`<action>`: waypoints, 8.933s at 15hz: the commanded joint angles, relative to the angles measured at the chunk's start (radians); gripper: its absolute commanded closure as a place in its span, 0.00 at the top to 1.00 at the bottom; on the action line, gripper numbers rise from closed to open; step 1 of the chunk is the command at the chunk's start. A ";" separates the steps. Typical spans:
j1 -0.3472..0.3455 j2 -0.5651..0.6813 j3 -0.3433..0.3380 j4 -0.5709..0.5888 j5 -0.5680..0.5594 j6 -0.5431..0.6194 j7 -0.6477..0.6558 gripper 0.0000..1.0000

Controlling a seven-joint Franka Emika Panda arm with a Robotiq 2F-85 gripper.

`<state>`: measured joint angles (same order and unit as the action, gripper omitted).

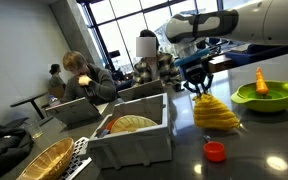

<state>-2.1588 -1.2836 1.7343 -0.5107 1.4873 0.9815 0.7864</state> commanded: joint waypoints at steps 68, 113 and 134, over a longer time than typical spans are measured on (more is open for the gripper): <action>-0.028 -0.039 -0.021 -0.061 -0.039 -0.002 0.053 0.14; 0.004 -0.025 -0.046 -0.118 -0.051 0.006 0.012 0.50; 0.105 0.059 -0.245 -0.177 -0.164 0.011 -0.170 1.00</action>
<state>-2.0760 -1.2223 1.4964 -0.6523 1.3319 0.9874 0.6336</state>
